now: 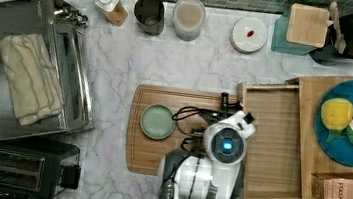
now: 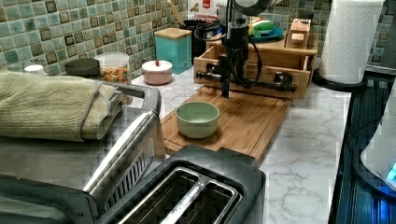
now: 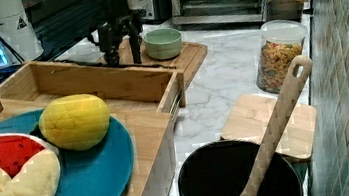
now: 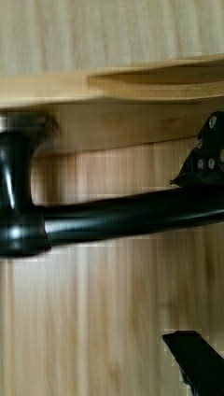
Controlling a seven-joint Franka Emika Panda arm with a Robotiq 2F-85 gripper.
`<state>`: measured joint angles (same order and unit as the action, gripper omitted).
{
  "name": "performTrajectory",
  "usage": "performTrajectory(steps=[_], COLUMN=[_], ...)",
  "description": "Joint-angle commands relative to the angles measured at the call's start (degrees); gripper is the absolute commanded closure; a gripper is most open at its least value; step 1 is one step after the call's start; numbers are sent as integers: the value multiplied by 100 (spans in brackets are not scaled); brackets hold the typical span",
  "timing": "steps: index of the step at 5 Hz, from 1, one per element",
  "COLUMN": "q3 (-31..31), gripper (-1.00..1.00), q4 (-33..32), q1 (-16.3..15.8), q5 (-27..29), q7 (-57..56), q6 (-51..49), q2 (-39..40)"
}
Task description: Open the drawer.
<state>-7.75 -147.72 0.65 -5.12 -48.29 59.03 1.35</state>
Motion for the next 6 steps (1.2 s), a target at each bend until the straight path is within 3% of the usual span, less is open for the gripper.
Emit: performTrajectory(steps=[1,6], q3=[697,663], gripper=[-100,-100], q4=[-625,-625], q1=[-714,-747], q5=[959,951], q7=[90,95], q6=[-373,-372], q2=[-995,-995])
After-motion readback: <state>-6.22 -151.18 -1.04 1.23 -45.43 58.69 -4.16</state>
